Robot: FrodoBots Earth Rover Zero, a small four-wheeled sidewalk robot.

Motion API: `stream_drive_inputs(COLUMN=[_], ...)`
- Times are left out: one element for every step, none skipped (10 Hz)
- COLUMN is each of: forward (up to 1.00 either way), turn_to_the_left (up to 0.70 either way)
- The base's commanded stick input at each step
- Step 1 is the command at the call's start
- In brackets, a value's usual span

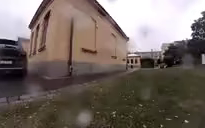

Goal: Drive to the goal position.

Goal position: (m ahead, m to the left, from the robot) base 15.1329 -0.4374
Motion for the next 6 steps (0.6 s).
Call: stream_drive_inputs(forward=[0.00,0.00,0.00,0.00,0.00,0.00], turn_to_the_left=[-0.85,-0.85,-0.85,-0.85,-0.85,-0.85])
